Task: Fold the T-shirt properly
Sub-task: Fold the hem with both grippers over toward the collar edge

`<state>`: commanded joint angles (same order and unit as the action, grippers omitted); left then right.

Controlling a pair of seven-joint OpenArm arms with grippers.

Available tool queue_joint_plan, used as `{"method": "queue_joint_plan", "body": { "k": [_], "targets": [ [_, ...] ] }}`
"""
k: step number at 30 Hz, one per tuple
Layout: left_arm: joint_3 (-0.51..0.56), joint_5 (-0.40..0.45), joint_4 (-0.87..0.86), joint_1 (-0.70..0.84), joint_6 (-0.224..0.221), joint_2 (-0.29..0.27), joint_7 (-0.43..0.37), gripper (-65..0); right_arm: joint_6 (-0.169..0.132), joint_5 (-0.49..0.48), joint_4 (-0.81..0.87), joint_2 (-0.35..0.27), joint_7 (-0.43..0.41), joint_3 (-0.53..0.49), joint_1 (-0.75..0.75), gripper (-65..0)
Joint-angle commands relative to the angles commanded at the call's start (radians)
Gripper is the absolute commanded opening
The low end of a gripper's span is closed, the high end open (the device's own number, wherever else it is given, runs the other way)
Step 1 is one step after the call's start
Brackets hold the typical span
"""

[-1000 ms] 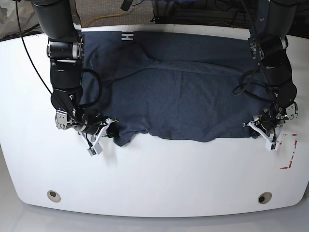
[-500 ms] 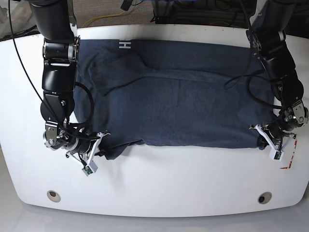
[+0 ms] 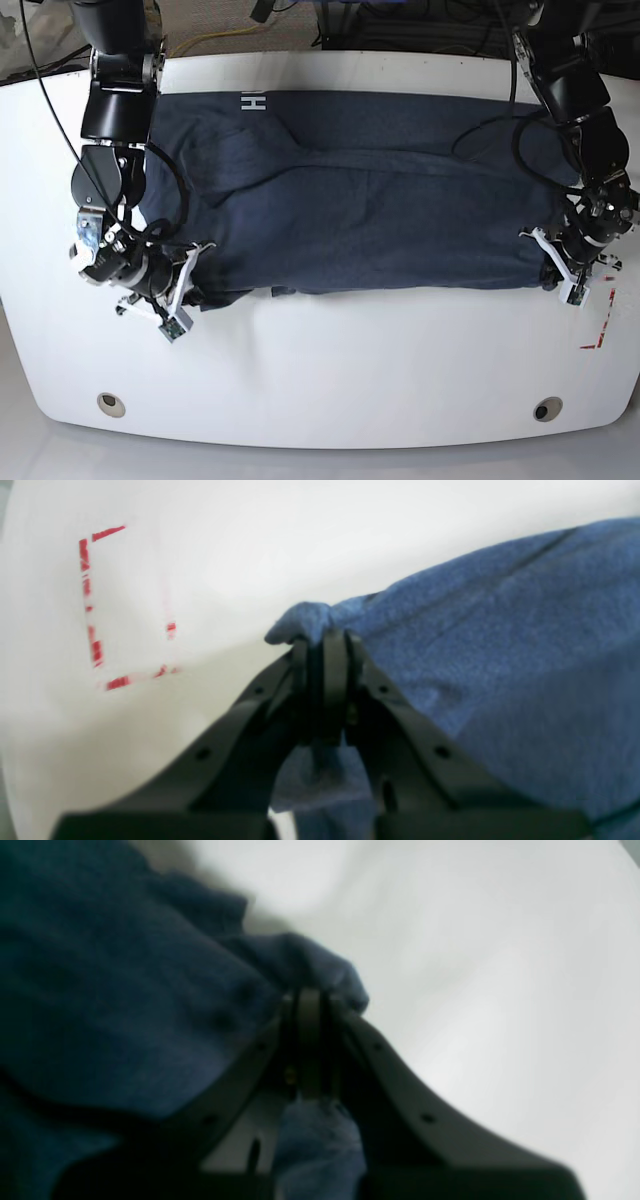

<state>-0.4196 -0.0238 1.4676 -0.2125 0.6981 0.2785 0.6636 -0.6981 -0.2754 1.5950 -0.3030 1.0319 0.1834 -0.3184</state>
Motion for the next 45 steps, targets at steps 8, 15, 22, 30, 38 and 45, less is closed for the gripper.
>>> {"method": "queue_joint_plan", "body": {
  "k": [8, 15, 22, 30, 38, 45],
  "targets": [
    [-0.002, 0.0, 0.153, 0.106, 0.0, -0.002, 0.078, -65.0, 0.0, -0.002, 0.167, 0.008, 0.015, 0.018, 0.184, -65.0],
    [-0.002, 0.0, 0.241, 0.227, 0.0, -0.002, 0.08, -65.0, 0.0, 0.0, 0.295, 0.043, 0.043, 0.018, 0.327, -65.0],
    [-0.002, 0.0, 0.259, 0.328, 0.0, -0.002, 0.08, -64.9, 0.0, 0.0, 0.345, 0.092, 0.095, 0.084, 0.397, -65.0],
    [-0.003, 0.0, 0.264, 0.41, 0.0, 0.005, 0.08, -64.9, 0.0, -0.002, 0.351, 0.104, 0.14, 0.146, 0.454, -65.0],
    [-0.071, 0.006, 0.267, 0.436, 0.0, 0.0, 0.092, -64.9, 0.0, -0.002, 0.428, 0.107, 0.143, 0.146, 0.52, -65.0],
    [-0.149, 0.006, 0.324, 0.431, 0.0, 0.0, 0.227, -64.7, 0.0, -0.118, 0.439, 0.117, 0.157, 0.206, 0.578, -65.0]
  ]
}}
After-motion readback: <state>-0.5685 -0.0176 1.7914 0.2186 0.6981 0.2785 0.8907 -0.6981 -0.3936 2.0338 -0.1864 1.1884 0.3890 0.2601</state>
